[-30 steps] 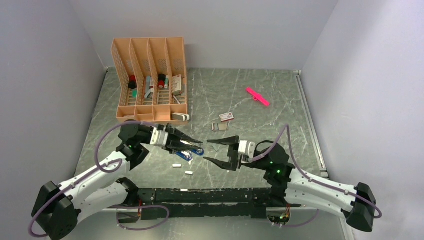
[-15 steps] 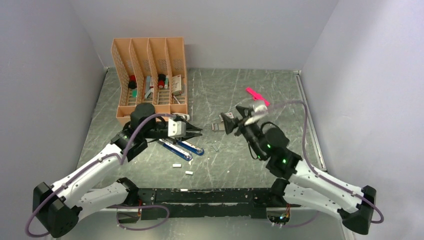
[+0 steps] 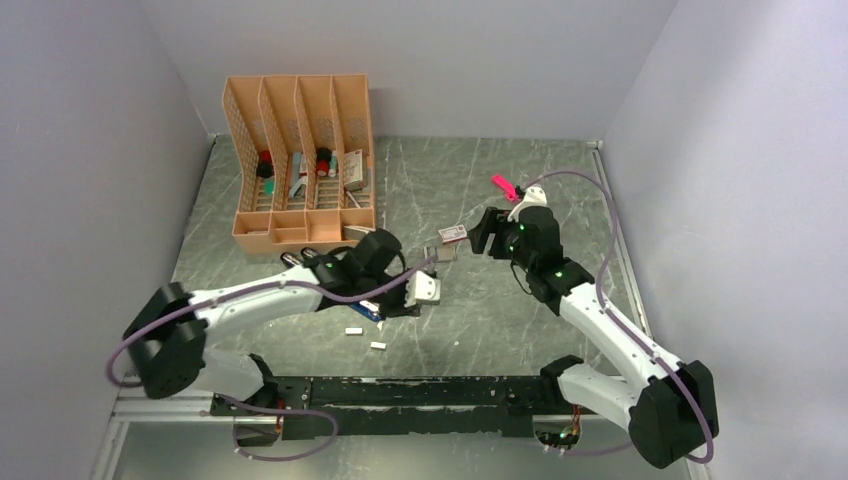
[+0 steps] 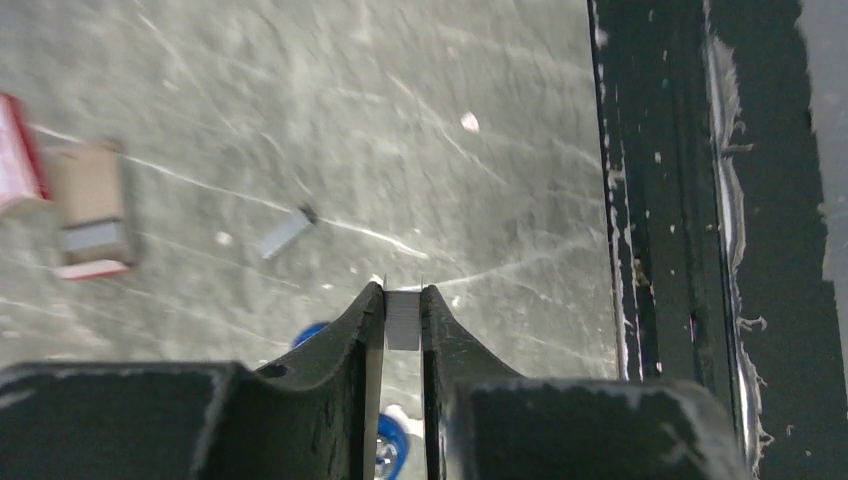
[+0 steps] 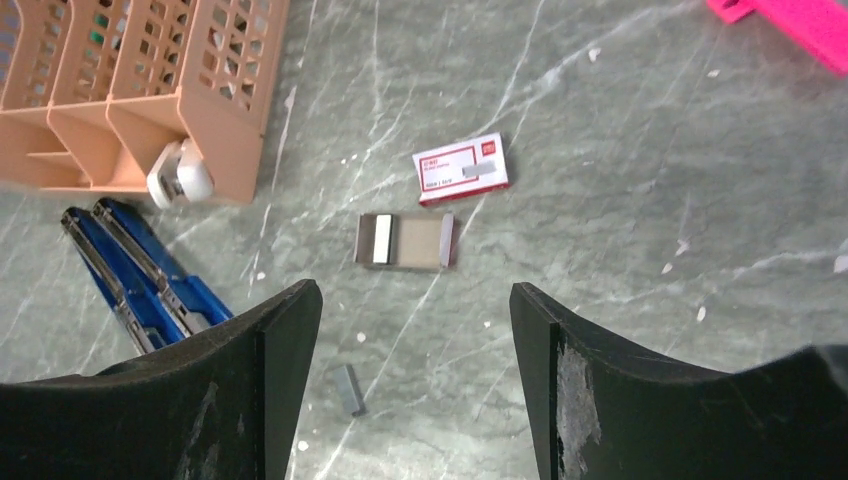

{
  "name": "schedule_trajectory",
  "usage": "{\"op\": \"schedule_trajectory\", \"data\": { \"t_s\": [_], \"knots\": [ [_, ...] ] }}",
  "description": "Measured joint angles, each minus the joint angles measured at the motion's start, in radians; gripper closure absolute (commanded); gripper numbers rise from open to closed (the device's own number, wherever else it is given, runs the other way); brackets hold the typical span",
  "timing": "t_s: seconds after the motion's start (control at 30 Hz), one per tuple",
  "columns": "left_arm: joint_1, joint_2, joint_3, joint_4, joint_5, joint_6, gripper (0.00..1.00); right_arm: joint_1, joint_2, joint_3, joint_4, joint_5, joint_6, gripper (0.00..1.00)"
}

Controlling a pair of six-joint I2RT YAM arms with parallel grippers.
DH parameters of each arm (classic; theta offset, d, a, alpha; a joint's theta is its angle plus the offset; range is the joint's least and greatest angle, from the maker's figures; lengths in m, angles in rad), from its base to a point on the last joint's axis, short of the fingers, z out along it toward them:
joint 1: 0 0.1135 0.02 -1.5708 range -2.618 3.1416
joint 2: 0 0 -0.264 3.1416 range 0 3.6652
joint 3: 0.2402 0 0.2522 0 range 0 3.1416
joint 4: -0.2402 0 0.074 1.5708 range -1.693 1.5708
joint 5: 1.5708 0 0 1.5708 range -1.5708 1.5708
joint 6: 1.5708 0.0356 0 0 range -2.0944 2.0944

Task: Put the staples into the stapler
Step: Pick up the staple from the center of the board, then place the staple at the center of the board.

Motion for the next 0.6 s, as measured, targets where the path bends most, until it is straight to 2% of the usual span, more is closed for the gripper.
{"op": "schedule_trajectory", "data": {
  "t_s": [0.23,0.3,0.43,0.6],
  "knots": [
    [-0.079,0.225,0.058,-0.119,-0.106,0.044,0.93,-0.002,-0.081,-0.05,0.002,-0.024,0.019,0.24],
    [-0.085,0.242,0.058,-0.137,-0.121,0.053,0.93,-0.002,-0.101,-0.052,0.002,-0.02,0.023,0.23],
    [-0.092,0.271,0.065,-0.171,-0.148,0.069,0.92,-0.002,-0.128,-0.058,0.007,-0.002,0.033,0.12],
    [-0.109,0.327,0.09,-0.193,-0.201,0.08,0.9,-0.002,-0.155,-0.072,0.006,0.037,0.059,0.1]
  ]
}}
